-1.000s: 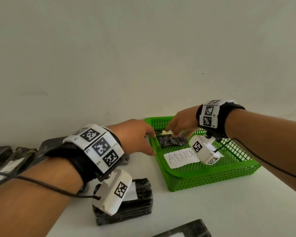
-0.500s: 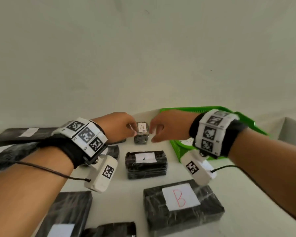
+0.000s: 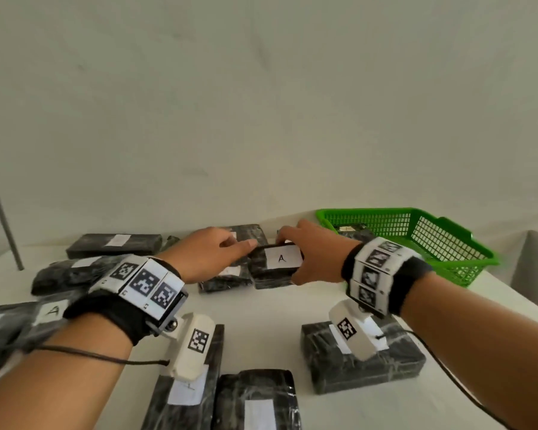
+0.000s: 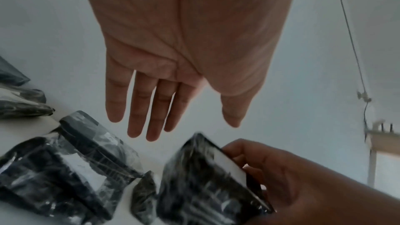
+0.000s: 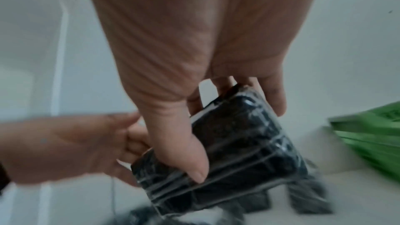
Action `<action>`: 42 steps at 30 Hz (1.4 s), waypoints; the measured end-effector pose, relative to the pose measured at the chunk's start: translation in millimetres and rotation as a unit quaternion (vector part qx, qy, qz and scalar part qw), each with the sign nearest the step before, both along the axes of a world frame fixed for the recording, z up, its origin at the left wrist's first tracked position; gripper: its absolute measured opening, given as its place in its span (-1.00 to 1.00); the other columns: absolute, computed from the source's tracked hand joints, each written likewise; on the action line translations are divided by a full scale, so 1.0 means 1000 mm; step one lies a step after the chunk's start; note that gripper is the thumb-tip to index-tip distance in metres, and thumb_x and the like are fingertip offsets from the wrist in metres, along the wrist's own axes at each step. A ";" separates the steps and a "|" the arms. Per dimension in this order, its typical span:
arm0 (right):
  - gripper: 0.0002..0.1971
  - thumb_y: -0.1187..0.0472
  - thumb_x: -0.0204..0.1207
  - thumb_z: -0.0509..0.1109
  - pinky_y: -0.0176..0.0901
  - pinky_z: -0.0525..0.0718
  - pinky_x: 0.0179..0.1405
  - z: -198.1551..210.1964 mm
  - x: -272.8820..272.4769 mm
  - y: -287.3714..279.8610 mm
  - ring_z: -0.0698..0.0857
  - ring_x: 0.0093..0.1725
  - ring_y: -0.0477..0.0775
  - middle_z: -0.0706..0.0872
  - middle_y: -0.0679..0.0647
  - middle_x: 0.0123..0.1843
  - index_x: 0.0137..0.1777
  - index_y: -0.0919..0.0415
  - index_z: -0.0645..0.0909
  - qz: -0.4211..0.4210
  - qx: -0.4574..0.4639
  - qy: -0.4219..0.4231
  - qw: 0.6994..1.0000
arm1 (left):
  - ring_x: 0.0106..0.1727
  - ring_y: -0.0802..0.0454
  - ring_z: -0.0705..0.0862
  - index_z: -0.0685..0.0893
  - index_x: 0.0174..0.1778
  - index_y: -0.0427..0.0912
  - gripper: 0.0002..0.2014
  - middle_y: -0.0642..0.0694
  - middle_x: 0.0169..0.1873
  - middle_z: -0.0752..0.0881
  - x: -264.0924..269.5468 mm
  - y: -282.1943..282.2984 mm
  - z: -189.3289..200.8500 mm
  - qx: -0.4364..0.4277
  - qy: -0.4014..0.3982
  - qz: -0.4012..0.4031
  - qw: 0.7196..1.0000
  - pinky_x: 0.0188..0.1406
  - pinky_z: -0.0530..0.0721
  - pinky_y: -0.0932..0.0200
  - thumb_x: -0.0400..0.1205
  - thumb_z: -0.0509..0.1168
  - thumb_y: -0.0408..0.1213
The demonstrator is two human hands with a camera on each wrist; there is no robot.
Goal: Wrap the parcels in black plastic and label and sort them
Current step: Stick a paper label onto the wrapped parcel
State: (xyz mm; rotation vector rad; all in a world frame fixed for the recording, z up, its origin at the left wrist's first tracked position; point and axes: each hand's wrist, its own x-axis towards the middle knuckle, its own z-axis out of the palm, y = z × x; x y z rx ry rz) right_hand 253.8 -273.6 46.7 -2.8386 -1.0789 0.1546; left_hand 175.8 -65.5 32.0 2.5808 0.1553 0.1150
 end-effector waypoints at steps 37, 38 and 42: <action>-0.86 0.01 0.51 0.44 0.07 0.70 -0.07 -0.011 -0.078 0.058 0.76 -0.09 0.09 0.82 0.01 -0.12 0.02 -0.06 0.74 0.069 0.658 0.202 0.723 | -0.36 -0.06 0.64 0.72 0.10 0.16 -0.69 -0.03 -0.40 0.68 -0.081 0.008 0.012 -0.310 -0.330 -0.010 0.891 -0.33 0.68 0.12 0.59 0.27 0.22; -0.83 0.00 0.48 0.47 0.03 0.68 -0.12 -0.009 -0.080 0.057 0.75 -0.12 0.09 0.81 0.02 -0.13 0.04 -0.04 0.74 0.069 0.659 0.210 0.719 | -0.23 -0.23 0.73 0.72 0.11 0.17 -0.71 -0.18 -0.27 0.77 -0.081 0.007 0.012 -0.304 -0.341 -0.015 0.889 -0.16 0.78 -0.07 0.65 0.28 0.22; -0.78 0.05 0.49 0.53 0.35 0.80 0.20 -0.004 -0.086 0.055 0.87 0.07 0.29 0.89 0.16 0.01 0.08 0.07 0.71 0.070 0.680 0.189 0.705 | -0.04 0.00 0.83 0.75 0.09 0.19 -0.71 -0.09 -0.13 0.82 -0.082 0.005 0.012 -0.353 -0.331 -0.034 0.874 0.02 0.75 0.12 0.58 0.45 0.25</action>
